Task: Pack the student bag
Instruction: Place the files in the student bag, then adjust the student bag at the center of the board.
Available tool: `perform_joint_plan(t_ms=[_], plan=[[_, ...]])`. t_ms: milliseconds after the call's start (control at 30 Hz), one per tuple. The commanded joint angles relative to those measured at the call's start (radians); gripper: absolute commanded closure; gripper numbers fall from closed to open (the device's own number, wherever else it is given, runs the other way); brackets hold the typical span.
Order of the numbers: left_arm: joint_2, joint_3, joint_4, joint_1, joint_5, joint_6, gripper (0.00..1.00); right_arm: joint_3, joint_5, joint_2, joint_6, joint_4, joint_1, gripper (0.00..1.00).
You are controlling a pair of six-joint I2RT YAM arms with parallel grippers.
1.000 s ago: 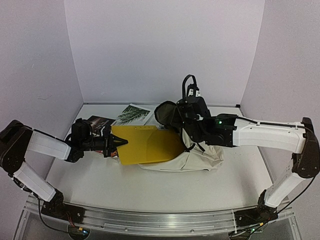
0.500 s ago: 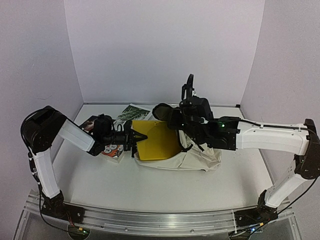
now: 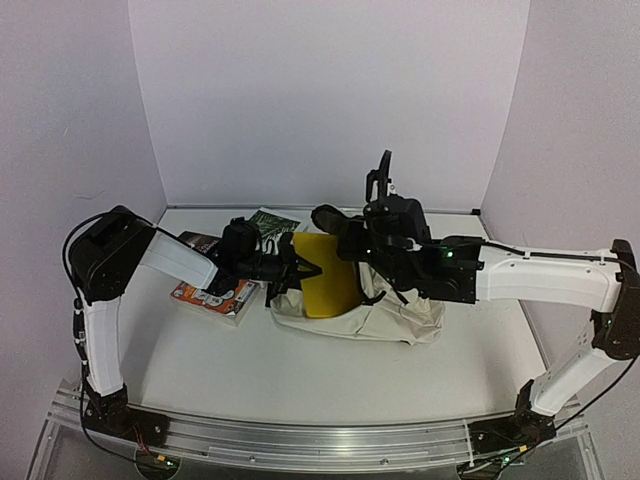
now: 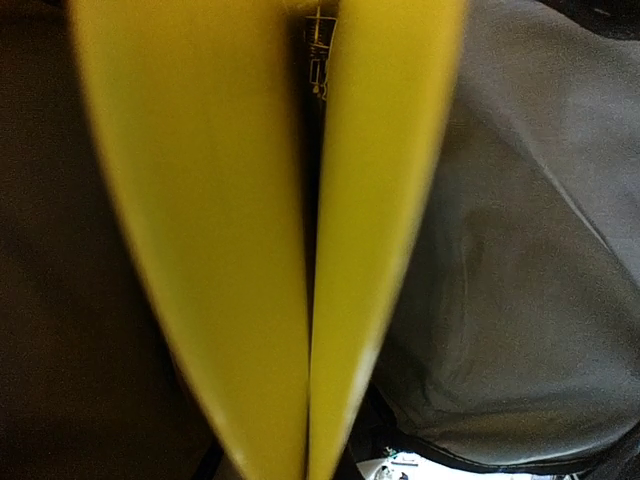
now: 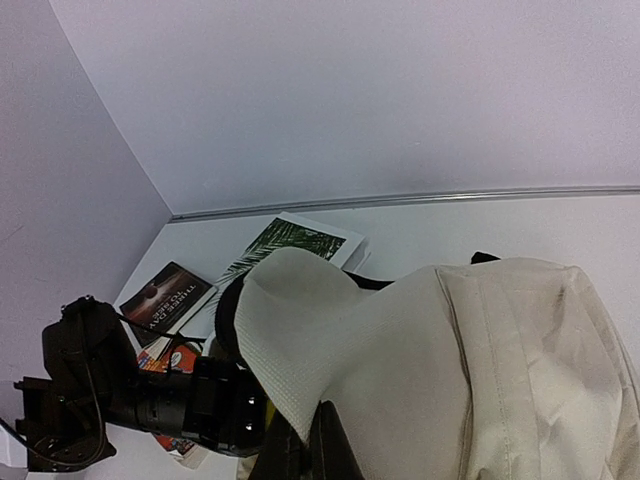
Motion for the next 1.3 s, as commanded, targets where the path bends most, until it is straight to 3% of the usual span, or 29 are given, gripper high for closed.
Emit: perform_joint_plan(t_ms=[0, 233, 333, 433, 567, 733, 900, 1067, 1267], plan=[[0.066, 0.099, -0.032, -0.037, 0.02, 0.055, 1.0, 0.005, -0.007, -0.067, 0.024, 0.144, 0.01, 1.0], [0.124, 0.217, -0.127, -0.074, 0.017, 0.095, 0.91, -0.01, 0.009, -0.069, 0.037, 0.147, 0.012, 1.0], [0.092, 0.207, -0.225, -0.072, -0.007, 0.155, 0.82, -0.029, 0.076, -0.091, 0.037, 0.144, 0.011, 1.0], [-0.002, 0.196, -0.432, -0.071, -0.086, 0.289, 0.67, -0.065, 0.169, -0.141, 0.029, 0.137, 0.009, 1.0], [-0.099, 0.18, -0.579, -0.065, -0.154, 0.376, 0.5, -0.093, 0.19, -0.176, 0.028, 0.124, -0.007, 1.0], [-0.216, 0.165, -0.716, -0.047, -0.232, 0.445, 0.37, -0.114, 0.19, -0.199, 0.038, 0.11, -0.022, 1.0], [-0.283, 0.129, -0.842, 0.01, -0.322, 0.475, 0.33, -0.131, 0.184, -0.215, 0.044, 0.104, -0.034, 1.0], [-0.239, 0.181, -0.966, 0.021, -0.387, 0.511, 0.33, -0.131, 0.173, -0.214, 0.045, 0.101, -0.038, 1.0], [-0.174, 0.2, -0.999, 0.021, -0.421, 0.499, 0.44, -0.13, 0.164, -0.209, 0.052, 0.099, -0.039, 1.0]])
